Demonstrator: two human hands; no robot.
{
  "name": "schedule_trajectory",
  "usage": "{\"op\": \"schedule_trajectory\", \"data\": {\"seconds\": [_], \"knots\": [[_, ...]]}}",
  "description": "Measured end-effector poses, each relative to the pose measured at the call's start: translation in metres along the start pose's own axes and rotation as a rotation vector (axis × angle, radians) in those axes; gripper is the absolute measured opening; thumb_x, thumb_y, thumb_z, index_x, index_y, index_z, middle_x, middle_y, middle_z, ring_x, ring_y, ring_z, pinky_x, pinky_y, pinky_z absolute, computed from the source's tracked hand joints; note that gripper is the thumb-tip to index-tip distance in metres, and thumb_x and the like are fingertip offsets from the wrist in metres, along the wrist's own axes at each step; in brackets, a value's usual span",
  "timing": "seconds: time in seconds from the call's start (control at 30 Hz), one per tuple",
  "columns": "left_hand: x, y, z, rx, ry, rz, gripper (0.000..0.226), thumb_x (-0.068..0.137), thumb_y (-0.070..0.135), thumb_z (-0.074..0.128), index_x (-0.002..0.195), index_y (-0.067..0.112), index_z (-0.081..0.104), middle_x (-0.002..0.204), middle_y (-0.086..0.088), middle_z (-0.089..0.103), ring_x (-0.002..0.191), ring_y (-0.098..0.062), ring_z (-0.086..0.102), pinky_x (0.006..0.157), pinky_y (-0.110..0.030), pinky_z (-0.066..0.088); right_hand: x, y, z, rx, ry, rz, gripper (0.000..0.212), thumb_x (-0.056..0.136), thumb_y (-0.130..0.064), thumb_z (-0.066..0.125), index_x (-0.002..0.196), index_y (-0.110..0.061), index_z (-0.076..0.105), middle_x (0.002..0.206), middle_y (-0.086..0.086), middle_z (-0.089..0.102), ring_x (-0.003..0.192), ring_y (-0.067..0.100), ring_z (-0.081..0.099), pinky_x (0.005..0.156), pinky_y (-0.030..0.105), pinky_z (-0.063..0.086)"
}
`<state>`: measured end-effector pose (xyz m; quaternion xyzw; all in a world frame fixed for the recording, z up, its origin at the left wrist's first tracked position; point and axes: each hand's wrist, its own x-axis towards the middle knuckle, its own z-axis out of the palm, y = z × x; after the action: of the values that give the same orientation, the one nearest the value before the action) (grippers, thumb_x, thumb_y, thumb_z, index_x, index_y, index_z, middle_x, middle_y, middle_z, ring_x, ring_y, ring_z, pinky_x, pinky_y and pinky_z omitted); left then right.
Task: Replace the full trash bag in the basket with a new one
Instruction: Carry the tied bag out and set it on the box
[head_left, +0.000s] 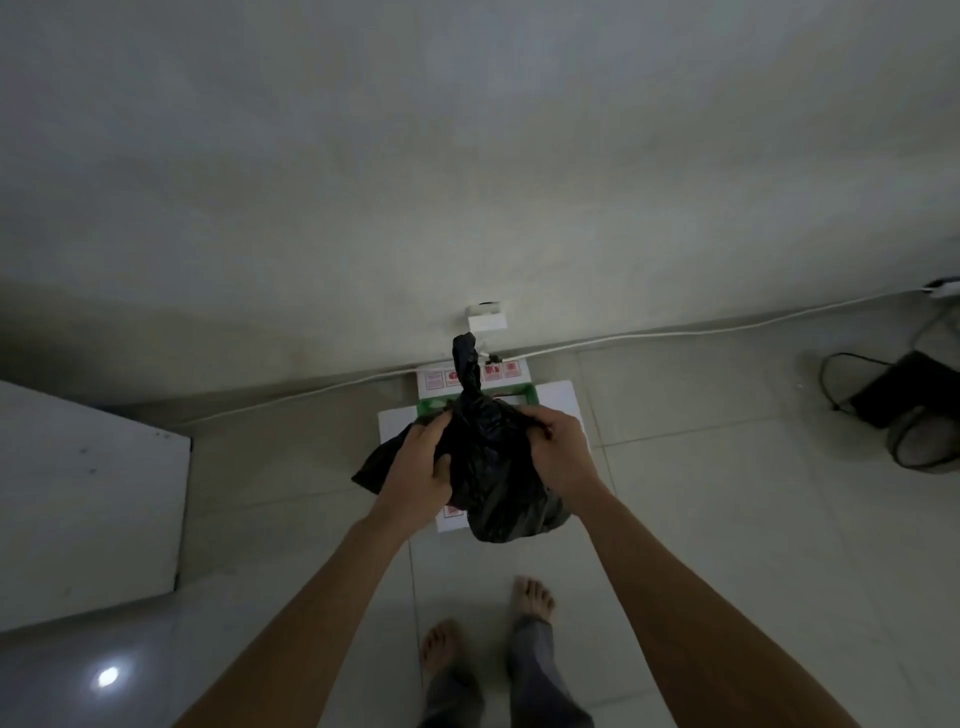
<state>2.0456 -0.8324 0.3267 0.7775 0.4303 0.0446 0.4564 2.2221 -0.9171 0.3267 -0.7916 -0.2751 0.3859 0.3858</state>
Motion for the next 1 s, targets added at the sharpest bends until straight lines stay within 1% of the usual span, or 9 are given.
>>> {"op": "schedule_trajectory", "data": {"seconds": [0.13,0.23,0.33,0.47,0.6,0.7,0.77,0.87,1.0], "knots": [[0.069,-0.056,0.038,-0.056,0.045,-0.043,0.055,0.097,0.002,0.048,0.150,0.015,0.040,0.144,-0.007,0.051,0.135,-0.021,0.047,0.117,-0.041,0.037,0.076,0.042,0.027,-0.044,-0.033,-0.001,0.047,0.095,0.009,0.041,0.124,-0.011,0.072,0.121,0.001,0.068,0.108,0.008,0.056,0.099,0.016,0.040],[0.118,-0.114,0.077,-0.103,0.093,-0.065,0.055,0.097,0.002,0.050,0.149,0.015,0.042,0.143,-0.005,0.053,0.135,-0.019,0.048,0.116,-0.043,0.038,0.136,0.092,0.053,-0.022,-0.054,-0.004,0.048,0.096,0.010,0.041,0.123,-0.013,0.073,0.118,-0.004,0.067,0.110,0.007,0.056,0.104,0.019,0.043],[0.155,-0.171,0.119,-0.112,0.121,-0.063,0.051,0.099,0.003,0.050,0.148,0.015,0.043,0.141,-0.007,0.054,0.133,-0.021,0.050,0.115,-0.044,0.040,0.188,0.150,0.080,-0.054,-0.069,0.003,0.045,0.097,0.008,0.042,0.122,-0.013,0.072,0.126,0.002,0.068,0.113,0.012,0.058,0.100,0.013,0.043],[0.191,-0.243,0.171,-0.096,0.115,-0.118,0.052,0.100,0.002,0.048,0.149,0.019,0.044,0.135,-0.008,0.053,0.127,-0.018,0.050,0.113,-0.033,0.038,0.240,0.237,0.118,-0.207,-0.072,-0.050,0.041,0.098,0.003,0.044,0.121,-0.016,0.073,0.130,0.009,0.067,0.122,0.027,0.060,0.109,0.034,0.046],[0.219,-0.299,0.217,-0.033,-0.013,-0.176,0.058,0.102,0.008,0.048,0.156,0.021,0.030,0.136,-0.009,0.044,0.127,-0.019,0.046,0.106,-0.021,0.031,0.271,0.305,0.149,-0.305,-0.102,-0.061,0.038,0.103,-0.007,0.043,0.130,-0.017,0.067,0.133,0.010,0.063,0.124,0.028,0.057,0.106,0.030,0.044],[0.237,-0.324,0.245,0.015,-0.093,-0.197,0.066,0.103,0.015,0.049,0.160,0.023,0.017,0.134,-0.007,0.037,0.121,-0.013,0.041,0.105,-0.017,0.027,0.289,0.337,0.169,-0.339,-0.119,-0.062,0.039,0.106,-0.023,0.042,0.143,-0.024,0.054,0.141,0.008,0.051,0.129,0.028,0.050,0.114,0.044,0.036],[0.244,-0.335,0.257,0.037,-0.141,-0.216,0.069,0.103,0.017,0.049,0.161,0.026,0.012,0.140,-0.010,0.034,0.125,-0.018,0.042,0.108,-0.021,0.027,0.293,0.349,0.177,-0.380,-0.176,-0.011,0.042,0.106,-0.032,0.040,0.149,-0.033,0.042,0.149,0.005,0.040,0.139,0.029,0.039,0.118,0.060,0.021],[0.249,-0.340,0.261,0.069,-0.226,-0.271,0.069,0.104,0.020,0.046,0.161,0.032,0.008,0.143,-0.012,0.032,0.126,-0.028,0.046,0.113,-0.032,0.035,0.292,0.352,0.175,-0.488,-0.260,0.011,0.048,0.107,-0.034,0.039,0.154,-0.036,0.031,0.155,0.002,0.034,0.147,0.026,0.025,0.119,0.065,0.007],[0.242,-0.317,0.233,0.179,-0.188,-0.271,0.063,0.103,0.027,0.047,0.159,0.029,0.019,0.137,-0.012,0.039,0.108,-0.026,0.055,0.098,-0.039,0.051,0.279,0.325,0.155,-0.483,-0.244,-0.016,0.052,0.105,-0.039,0.042,0.155,-0.031,0.031,0.156,0.006,0.036,0.145,0.029,0.033,0.118,0.064,0.019]]}}
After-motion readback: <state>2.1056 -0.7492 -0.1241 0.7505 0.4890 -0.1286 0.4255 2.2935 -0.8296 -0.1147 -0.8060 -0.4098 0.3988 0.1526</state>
